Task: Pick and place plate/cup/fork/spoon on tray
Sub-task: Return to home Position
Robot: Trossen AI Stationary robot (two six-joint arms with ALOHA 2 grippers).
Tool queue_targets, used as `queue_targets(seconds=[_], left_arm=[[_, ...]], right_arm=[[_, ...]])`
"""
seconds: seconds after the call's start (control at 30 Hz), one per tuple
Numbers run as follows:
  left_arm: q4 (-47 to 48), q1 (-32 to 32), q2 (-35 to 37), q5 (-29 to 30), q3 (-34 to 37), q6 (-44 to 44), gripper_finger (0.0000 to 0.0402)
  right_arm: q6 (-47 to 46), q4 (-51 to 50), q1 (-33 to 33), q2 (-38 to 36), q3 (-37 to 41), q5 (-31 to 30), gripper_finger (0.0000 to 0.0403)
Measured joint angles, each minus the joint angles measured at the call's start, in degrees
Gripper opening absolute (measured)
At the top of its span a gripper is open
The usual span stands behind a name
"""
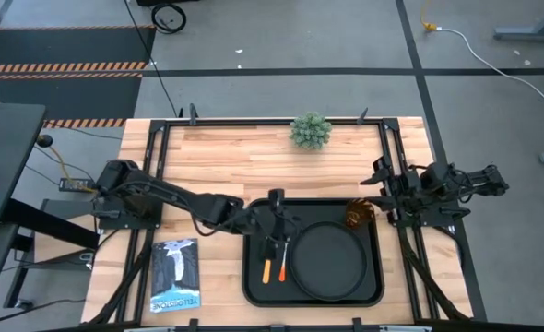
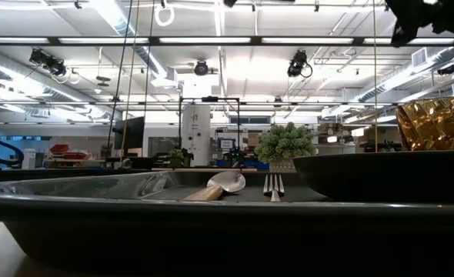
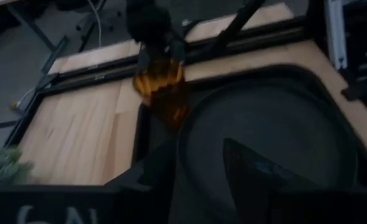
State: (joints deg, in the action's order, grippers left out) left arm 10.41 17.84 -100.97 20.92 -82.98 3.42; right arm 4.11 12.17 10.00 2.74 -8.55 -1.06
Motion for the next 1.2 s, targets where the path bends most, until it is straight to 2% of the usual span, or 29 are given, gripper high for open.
queue_targets(seconds=[0.1,0.27,0.67,0.93,1.07,1.2], left_arm=[[0.4,-0.08,2.12,0.22,2.98,-0.48,0.0141],[0.04,0.41,6.81,1.09,8.47,-0.24,0.0141],[-9.6,0.44,24.59,2.3,30.42,4.97,0.0141],[-16.89,2.85,39.91,0.79,42.45,1.25,0.0141],[-22.8,4.61,47.07,0.92,49.12,-1.87,0.0141],[-28.41,6.39,53.31,0.65,56.25,-6.04,0.0141]], right_arm=[[-1.51,0.19,0.0,-2.52,2.67,-0.84,0.0201],[-2.47,1.65,0.0,-2.52,5.16,-2.93,0.0201],[-6.15,1.38,0.0,-2.43,5.33,-3.54,0.0201],[-9.16,2.49,0.0,-2.43,5.54,-3.45,0.0201],[-11.82,4.04,0.0,-2.46,8.12,-3.75,0.0199],[-13.82,2.63,-0.05,-2.38,8.19,-6.15,0.0194]])
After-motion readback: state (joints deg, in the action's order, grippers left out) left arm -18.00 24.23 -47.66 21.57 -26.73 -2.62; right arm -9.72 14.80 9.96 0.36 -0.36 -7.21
